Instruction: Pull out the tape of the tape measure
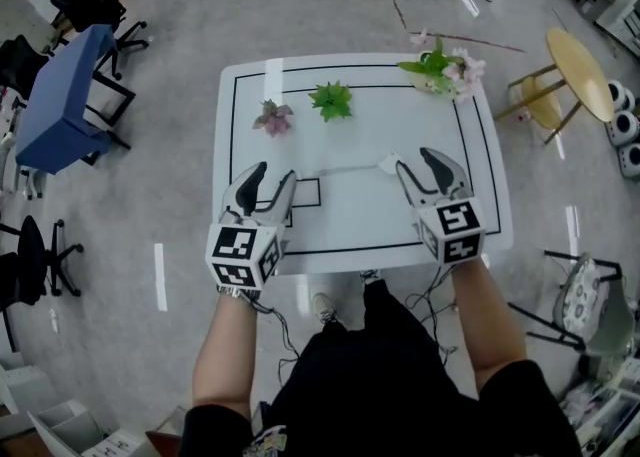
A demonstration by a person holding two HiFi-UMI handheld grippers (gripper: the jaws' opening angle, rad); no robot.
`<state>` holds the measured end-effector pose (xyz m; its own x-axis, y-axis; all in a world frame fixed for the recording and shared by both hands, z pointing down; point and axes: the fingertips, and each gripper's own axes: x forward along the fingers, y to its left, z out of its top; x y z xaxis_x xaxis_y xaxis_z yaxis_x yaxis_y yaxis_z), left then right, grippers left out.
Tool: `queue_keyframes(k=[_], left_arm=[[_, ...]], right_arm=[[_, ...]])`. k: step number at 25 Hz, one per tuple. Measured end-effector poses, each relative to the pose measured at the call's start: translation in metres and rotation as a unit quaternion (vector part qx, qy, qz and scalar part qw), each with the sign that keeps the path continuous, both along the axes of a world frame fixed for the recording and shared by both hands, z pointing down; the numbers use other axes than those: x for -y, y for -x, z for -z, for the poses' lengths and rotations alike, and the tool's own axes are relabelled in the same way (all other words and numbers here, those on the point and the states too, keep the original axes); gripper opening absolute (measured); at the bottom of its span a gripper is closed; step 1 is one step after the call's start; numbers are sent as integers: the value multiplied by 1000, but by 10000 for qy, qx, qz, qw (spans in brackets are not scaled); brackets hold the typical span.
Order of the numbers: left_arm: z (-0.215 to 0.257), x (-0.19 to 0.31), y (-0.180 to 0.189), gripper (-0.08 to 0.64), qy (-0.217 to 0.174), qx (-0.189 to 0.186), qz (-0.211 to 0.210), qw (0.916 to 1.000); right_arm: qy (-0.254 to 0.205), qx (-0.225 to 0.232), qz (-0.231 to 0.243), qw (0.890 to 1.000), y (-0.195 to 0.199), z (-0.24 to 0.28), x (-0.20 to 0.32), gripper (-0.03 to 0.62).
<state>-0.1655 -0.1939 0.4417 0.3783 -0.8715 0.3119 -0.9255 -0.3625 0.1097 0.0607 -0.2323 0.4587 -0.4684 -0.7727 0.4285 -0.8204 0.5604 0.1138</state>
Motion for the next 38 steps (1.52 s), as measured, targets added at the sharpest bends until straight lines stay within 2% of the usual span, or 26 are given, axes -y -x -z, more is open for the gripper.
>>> queue_keyframes(k=[10,17,22,26,30,38], left_arm=[[111,-68,23,192,-1136,-139,17,9934],[152,-119,34,178,-1519,-70,33,9884],[166,-146,32,101,-1678,-126,86,9857],[175,-165,21,21,-1748,-134,175,9844],[176,-182,0,5,-1750,-38,232,9843],[168,-222,-73,4,-1553,-125,669,9855]], right_arm=[[-1254,317,100,9915,28,115,-67,189],[-1795,641,61,9816,31,169,-116,178],[-2087,737,41,9752,24,188,-145,138],[-2150,761,13,9736,8,195,-159,107],[-2056,986,44,9736,-14,196,-169,0],[-1616,1283,497,9772,-70,184,-198,-3]])
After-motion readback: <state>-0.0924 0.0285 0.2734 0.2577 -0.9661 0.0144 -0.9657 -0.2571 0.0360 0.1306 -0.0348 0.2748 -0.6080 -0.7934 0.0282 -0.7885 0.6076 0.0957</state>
